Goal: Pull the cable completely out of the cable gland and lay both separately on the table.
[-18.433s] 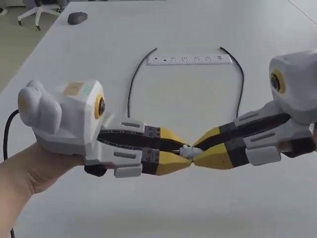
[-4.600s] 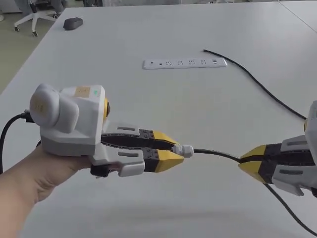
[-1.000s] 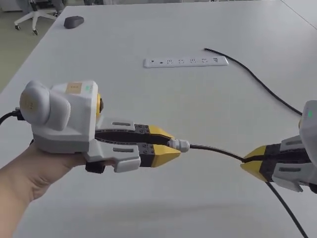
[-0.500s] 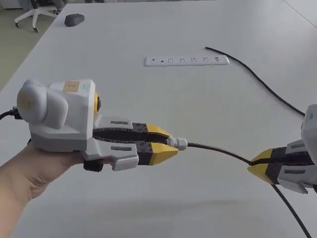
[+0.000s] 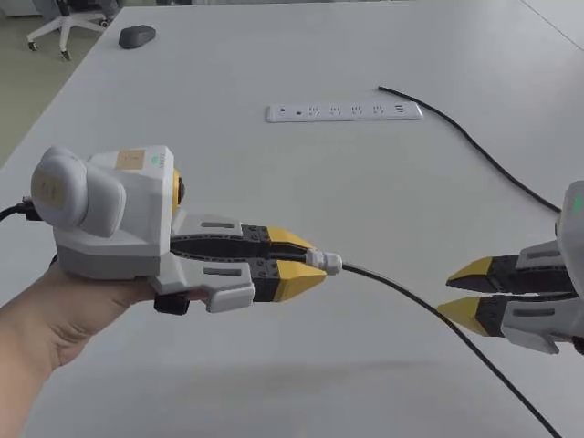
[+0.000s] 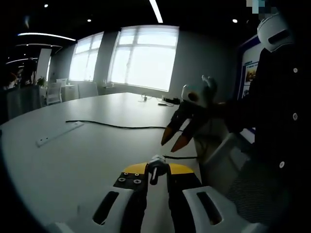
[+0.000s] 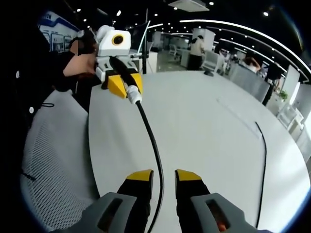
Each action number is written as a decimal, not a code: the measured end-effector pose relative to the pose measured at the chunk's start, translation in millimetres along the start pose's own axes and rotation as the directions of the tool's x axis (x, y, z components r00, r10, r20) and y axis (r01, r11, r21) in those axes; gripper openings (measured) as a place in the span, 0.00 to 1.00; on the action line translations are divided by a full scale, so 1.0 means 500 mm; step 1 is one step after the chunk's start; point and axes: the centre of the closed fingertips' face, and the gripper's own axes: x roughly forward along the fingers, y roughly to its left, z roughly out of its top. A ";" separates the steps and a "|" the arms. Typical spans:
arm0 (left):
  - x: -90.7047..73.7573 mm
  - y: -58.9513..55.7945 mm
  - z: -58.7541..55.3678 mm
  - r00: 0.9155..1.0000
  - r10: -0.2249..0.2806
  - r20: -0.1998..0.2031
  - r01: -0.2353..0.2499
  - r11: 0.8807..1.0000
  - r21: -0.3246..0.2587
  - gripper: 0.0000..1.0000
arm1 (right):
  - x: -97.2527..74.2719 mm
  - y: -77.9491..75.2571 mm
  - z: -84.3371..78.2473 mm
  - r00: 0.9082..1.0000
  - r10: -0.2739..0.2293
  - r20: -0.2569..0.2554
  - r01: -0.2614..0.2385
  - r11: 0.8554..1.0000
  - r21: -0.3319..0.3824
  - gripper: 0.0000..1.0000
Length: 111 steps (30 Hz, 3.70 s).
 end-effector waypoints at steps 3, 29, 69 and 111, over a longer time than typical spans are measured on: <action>0.002 -0.004 0.002 1.000 -0.004 -0.001 0.004 1.000 0.003 0.15 | 0.003 0.019 0.063 0.996 0.030 0.083 -0.028 0.999 -0.028 0.15; -0.006 -0.015 0.004 1.000 -0.008 0.004 0.008 1.000 0.004 0.15 | 0.078 0.080 0.132 0.994 0.095 0.051 -0.077 0.955 -0.288 0.00; -0.099 0.018 -0.021 0.995 0.092 0.031 -0.090 0.995 -0.051 0.15 | 0.065 0.029 0.092 0.999 0.037 -0.012 -0.039 0.963 -0.265 0.00; -0.222 0.046 -0.167 0.980 0.197 -0.003 -0.195 0.968 -0.160 0.15 | 0.286 0.055 0.211 0.990 0.121 0.078 -0.110 0.985 -0.131 0.00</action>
